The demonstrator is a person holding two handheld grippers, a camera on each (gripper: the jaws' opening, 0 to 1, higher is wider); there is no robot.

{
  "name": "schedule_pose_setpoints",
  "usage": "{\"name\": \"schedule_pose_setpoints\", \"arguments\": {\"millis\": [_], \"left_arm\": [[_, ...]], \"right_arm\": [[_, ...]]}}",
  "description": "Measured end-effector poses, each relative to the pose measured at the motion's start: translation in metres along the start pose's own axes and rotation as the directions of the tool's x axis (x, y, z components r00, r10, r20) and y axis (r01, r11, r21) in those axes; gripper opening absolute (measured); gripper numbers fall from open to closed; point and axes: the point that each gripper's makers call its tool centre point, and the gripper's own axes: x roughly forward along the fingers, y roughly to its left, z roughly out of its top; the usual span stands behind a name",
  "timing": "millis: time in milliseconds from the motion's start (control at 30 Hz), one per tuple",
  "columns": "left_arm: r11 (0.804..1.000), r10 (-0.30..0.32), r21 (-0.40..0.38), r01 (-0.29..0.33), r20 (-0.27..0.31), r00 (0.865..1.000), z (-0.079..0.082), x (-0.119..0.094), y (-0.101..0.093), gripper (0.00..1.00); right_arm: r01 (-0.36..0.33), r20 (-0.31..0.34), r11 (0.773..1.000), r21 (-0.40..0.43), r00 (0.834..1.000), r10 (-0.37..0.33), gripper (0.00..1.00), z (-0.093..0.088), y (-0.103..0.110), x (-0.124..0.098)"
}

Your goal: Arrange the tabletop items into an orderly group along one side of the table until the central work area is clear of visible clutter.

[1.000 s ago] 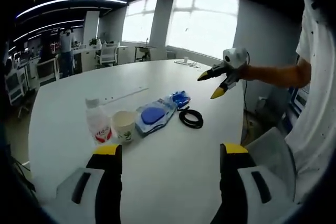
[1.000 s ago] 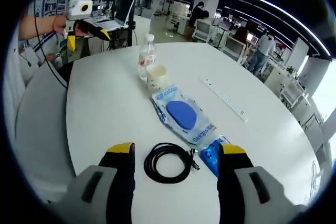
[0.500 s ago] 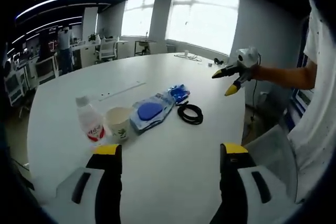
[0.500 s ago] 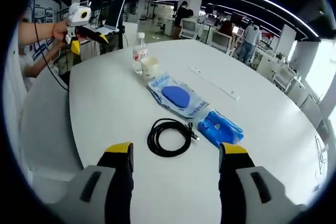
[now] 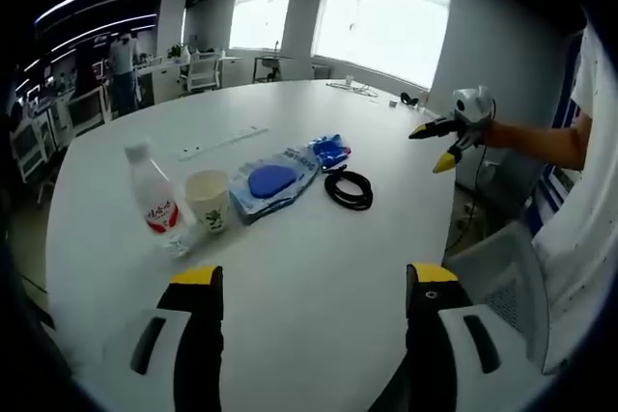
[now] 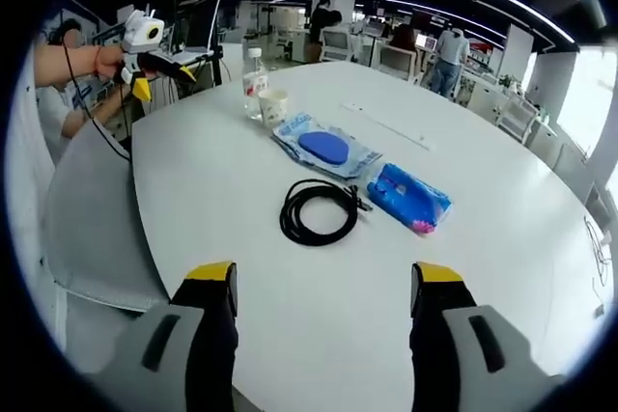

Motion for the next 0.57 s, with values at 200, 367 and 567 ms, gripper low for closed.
{"name": "schedule_pose_setpoints", "arguments": {"millis": [200,367,567], "left_arm": [[1.000,0.015,-0.019,-0.015,-0.010,1.000,-0.004,0.001,-0.004,0.78],[0.999,0.026,-0.021,-0.026,-0.016,1.000,-0.003,0.005,-0.007,0.78],[0.999,0.041,-0.031,-0.041,-0.016,0.999,0.000,0.009,-0.009,0.79]], "right_arm": [[-0.015,-0.009,1.000,0.025,1.000,0.015,0.75,-0.014,0.002,-0.003],[-0.023,-0.003,0.999,0.030,1.000,0.023,0.75,-0.017,-0.003,-0.006],[-0.024,0.001,0.999,0.022,1.000,0.024,0.74,-0.019,-0.013,-0.010]]}}
